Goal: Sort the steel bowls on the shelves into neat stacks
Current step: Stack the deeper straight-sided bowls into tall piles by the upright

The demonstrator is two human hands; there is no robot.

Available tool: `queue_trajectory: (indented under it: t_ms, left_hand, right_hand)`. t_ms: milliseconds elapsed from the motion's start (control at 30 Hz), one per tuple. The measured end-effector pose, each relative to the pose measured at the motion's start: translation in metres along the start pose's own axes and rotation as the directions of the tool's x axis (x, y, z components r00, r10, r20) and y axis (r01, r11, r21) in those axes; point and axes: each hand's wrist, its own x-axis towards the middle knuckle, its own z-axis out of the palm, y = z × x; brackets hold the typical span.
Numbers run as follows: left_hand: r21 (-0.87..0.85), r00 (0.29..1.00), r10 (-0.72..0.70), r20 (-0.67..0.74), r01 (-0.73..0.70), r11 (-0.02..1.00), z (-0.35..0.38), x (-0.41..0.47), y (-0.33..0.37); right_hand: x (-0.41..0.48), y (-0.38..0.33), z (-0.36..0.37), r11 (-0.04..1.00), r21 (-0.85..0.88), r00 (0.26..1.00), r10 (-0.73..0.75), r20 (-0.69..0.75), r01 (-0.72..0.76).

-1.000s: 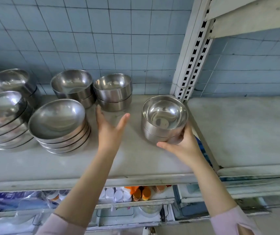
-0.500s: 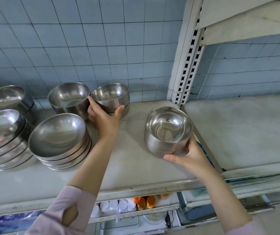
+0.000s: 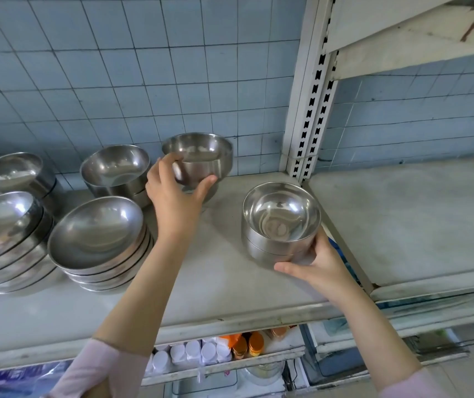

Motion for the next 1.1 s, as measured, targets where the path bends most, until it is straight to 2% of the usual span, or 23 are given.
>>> queue_trajectory:
  t_ms: [67,167,233,333,433,633,833,933,1100]
  left_hand:
    - [-0.119,0.996,0.068,0.062,-0.060,0.991,-0.008,-0.011,0.014]
    - [-0.259,0.955,0.184,0.234,-0.121,0.958,-0.016,-0.036,0.040]
    - [-0.295,0.910,0.254,0.327,-0.157,0.943,-0.013,-0.051,0.046]
    - [-0.267,0.867,0.270,0.418,-0.167,0.949,-0.004,-0.064,0.045]
    - [-0.212,0.854,0.258,0.452,-0.179,0.961,0.002,-0.068,0.035]
    - [-0.244,0.842,0.205,0.498,-0.090,0.966,0.006,-0.068,0.028]
    - [-0.363,0.794,0.237,0.559,-0.022,0.932,0.007,-0.061,0.022]
    - [-0.348,0.781,0.211,0.587,0.008,0.938,0.009,-0.059,0.018]
    - [-0.362,0.738,0.212,0.641,0.047,0.931,0.007,-0.056,0.018]
  right_hand:
    - [0.000,0.000,0.000,1.000,-0.004,1.000,-0.005,0.007,0.005]
    - [0.000,0.000,0.000,1.000,-0.011,0.999,-0.026,0.023,0.026]
    - [0.000,0.000,-0.001,0.999,-0.006,0.999,-0.039,0.023,0.040]
    - [-0.001,0.000,-0.001,0.999,0.001,0.999,-0.035,0.015,0.035]
    - [-0.002,0.001,-0.001,0.999,-0.009,0.999,-0.033,0.012,0.033]
    - [-0.001,0.001,-0.001,0.999,-0.010,0.999,-0.052,0.002,0.052]
    - [-0.002,-0.003,-0.001,0.985,0.090,0.979,-0.161,0.124,0.150]
    - [-0.002,-0.007,-0.003,0.969,0.182,0.981,-0.182,0.072,0.167]
    - [-0.001,-0.005,-0.003,0.967,0.191,0.983,-0.180,0.036,0.170]
